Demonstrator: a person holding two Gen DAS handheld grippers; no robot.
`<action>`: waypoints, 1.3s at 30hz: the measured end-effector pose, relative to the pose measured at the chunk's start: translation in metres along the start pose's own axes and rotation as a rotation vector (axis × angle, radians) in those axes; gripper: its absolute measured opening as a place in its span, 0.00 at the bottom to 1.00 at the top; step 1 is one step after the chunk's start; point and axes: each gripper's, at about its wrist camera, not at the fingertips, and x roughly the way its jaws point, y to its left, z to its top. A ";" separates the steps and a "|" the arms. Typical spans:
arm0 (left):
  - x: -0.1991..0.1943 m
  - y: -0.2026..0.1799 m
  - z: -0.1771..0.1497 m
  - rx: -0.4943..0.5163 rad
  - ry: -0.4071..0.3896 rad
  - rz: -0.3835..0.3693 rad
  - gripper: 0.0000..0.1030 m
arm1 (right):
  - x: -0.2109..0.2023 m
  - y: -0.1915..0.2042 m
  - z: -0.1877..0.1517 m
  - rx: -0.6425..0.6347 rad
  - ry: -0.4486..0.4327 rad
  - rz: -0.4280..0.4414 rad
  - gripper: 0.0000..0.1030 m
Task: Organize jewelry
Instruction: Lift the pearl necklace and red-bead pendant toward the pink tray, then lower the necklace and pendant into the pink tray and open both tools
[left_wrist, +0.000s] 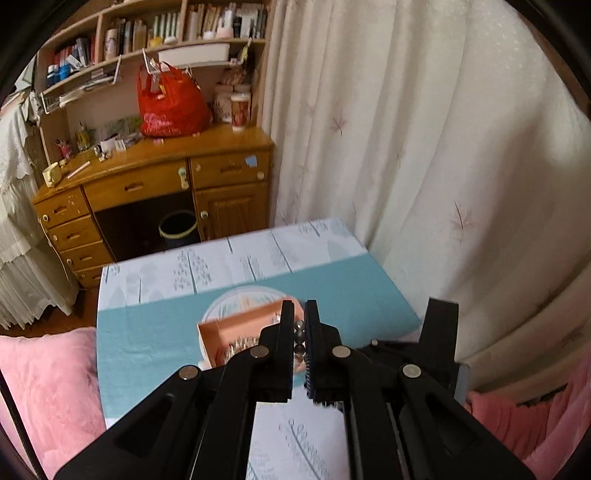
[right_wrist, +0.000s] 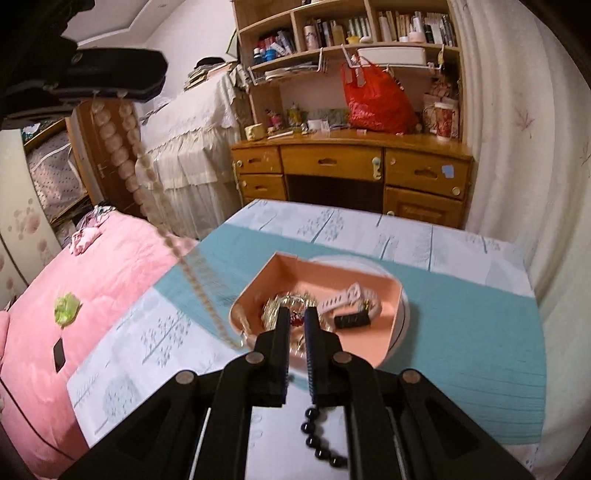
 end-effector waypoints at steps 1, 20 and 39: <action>0.001 0.002 0.002 -0.006 -0.015 -0.009 0.03 | 0.000 -0.001 0.002 0.007 -0.007 -0.008 0.07; 0.130 0.047 -0.055 -0.075 0.138 0.043 0.18 | 0.051 -0.030 -0.026 0.184 0.126 -0.077 0.09; 0.150 0.054 -0.137 -0.165 0.324 0.091 0.79 | 0.040 -0.037 -0.066 0.219 0.236 -0.146 0.71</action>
